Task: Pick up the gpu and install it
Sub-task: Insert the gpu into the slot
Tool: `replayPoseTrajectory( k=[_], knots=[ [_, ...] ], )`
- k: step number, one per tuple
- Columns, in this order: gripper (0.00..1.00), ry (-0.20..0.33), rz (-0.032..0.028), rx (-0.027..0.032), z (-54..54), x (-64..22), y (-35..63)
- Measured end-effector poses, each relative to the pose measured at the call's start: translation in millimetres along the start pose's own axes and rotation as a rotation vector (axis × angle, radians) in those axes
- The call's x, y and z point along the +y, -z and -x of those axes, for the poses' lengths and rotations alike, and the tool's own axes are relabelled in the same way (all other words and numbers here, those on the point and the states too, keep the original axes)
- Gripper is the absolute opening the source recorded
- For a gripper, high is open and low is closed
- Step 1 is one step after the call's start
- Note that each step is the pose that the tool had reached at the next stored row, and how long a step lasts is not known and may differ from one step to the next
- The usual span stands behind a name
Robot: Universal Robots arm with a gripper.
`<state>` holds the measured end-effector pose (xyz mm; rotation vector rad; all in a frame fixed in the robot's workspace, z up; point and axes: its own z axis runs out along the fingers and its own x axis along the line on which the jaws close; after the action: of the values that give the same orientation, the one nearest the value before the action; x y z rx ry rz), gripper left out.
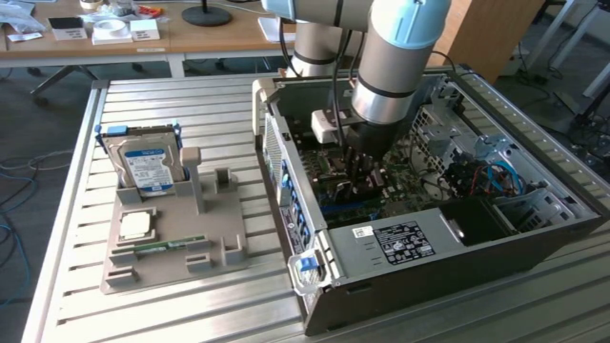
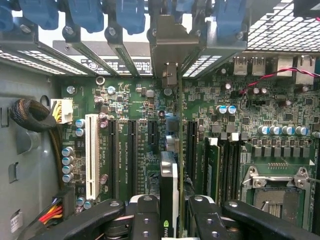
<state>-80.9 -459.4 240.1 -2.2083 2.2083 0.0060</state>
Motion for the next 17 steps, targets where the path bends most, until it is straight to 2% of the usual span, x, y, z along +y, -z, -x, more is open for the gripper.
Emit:
replayPoseTrajectory(
  k=[17],
  knots=[
    [0.27, 0.0, -0.0023, 0.0, 0.0, 2.0, -2.2]
  ],
)
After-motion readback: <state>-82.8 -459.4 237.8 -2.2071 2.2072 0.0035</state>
